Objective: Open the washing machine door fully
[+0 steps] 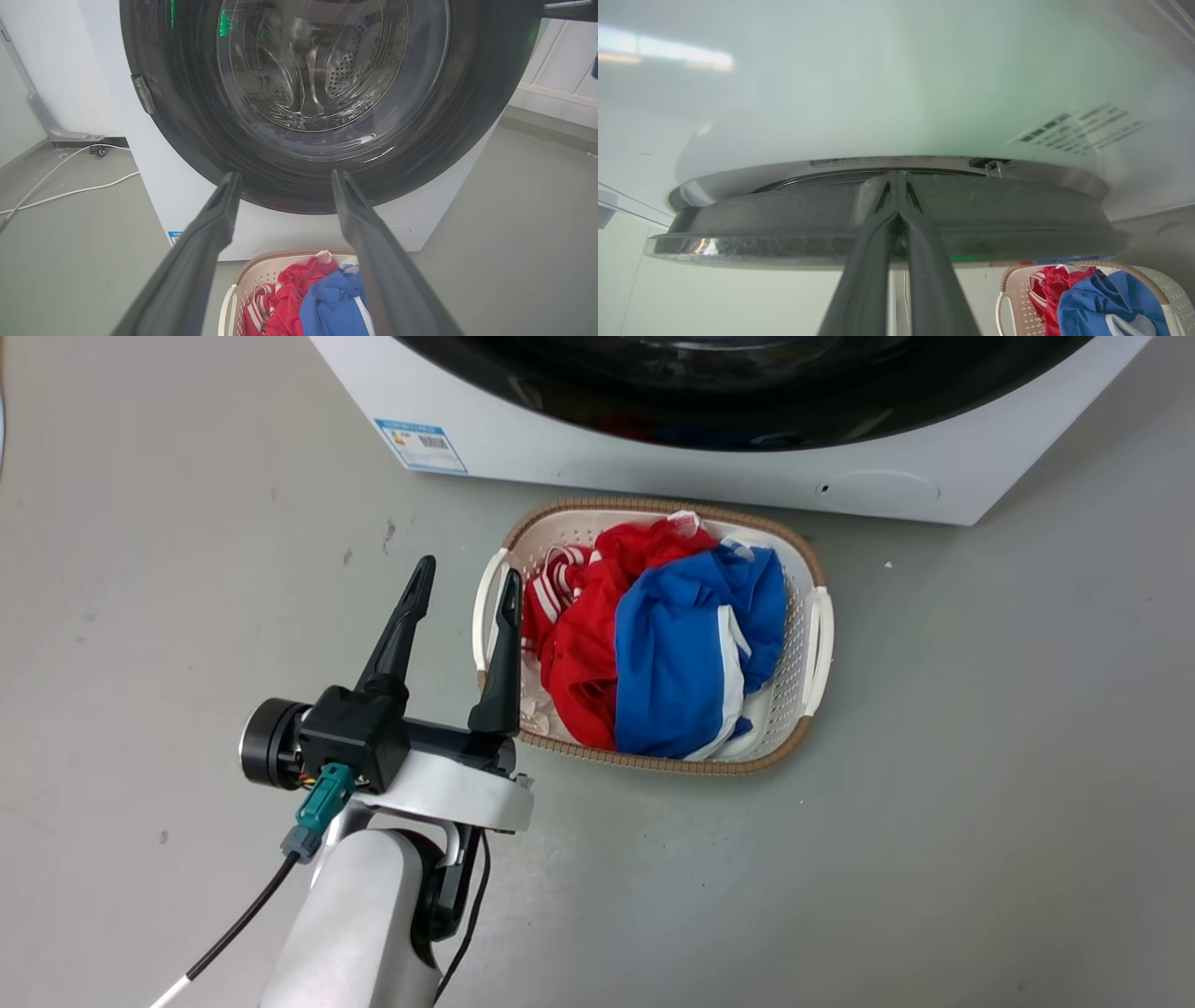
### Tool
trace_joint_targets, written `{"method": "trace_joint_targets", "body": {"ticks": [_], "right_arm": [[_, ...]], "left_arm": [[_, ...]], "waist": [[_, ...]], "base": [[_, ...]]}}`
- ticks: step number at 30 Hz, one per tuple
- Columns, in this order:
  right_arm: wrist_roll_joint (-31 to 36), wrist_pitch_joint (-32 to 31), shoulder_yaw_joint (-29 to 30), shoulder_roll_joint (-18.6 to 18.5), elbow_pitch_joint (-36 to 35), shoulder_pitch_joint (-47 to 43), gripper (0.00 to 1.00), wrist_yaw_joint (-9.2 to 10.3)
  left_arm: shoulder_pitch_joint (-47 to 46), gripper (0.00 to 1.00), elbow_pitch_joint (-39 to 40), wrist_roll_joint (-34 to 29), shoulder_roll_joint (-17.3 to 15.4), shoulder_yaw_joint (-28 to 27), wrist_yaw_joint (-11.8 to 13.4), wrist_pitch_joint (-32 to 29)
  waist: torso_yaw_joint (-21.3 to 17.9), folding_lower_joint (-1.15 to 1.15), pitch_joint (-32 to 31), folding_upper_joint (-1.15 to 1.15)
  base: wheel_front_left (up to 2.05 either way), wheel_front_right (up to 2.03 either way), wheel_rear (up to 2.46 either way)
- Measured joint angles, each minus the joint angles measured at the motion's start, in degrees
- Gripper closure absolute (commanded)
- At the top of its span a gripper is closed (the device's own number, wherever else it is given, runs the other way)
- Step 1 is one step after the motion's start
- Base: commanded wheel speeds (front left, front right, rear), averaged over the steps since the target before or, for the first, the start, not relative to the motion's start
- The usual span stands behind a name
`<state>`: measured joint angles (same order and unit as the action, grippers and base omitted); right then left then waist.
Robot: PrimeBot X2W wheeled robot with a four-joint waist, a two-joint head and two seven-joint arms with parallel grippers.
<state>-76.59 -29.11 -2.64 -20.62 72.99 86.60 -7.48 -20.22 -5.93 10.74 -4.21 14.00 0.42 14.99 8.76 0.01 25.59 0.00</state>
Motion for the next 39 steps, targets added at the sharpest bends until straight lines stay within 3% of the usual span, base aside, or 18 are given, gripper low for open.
{"method": "trace_joint_targets", "body": {"ticks": [18, 28, 39], "right_arm": [[0.7, -7.3, -0.5, -0.3, 0.3, 0.3, 1.0, -0.01], [-0.6, -14.7, -1.3, 2.3, -4.3, -10.7, 1.0, 0.0], [-2.9, -21.6, -2.2, 6.1, -15.4, -25.8, 1.0, 0.0]], "left_arm": [[-1.1, 0.0, -0.6, -0.6, 1.0, 0.1, -0.4, 0.0], [0.4, 0.0, -2.7, -0.4, 1.1, -0.2, -0.9, 0.1], [4.6, 0.0, -5.4, 0.0, 1.1, -1.0, -1.5, 0.1]], "waist": [[0.2, 0.0, 0.9, 0.0], [-0.8, 0.0, -4.2, 0.0], [-2.1, -0.01, -11.4, 0.0]], "base": [[0.0, 0.0, 0.0], [0.0, 0.0, 0.0], [0.0, 0.0, 0.0]]}}
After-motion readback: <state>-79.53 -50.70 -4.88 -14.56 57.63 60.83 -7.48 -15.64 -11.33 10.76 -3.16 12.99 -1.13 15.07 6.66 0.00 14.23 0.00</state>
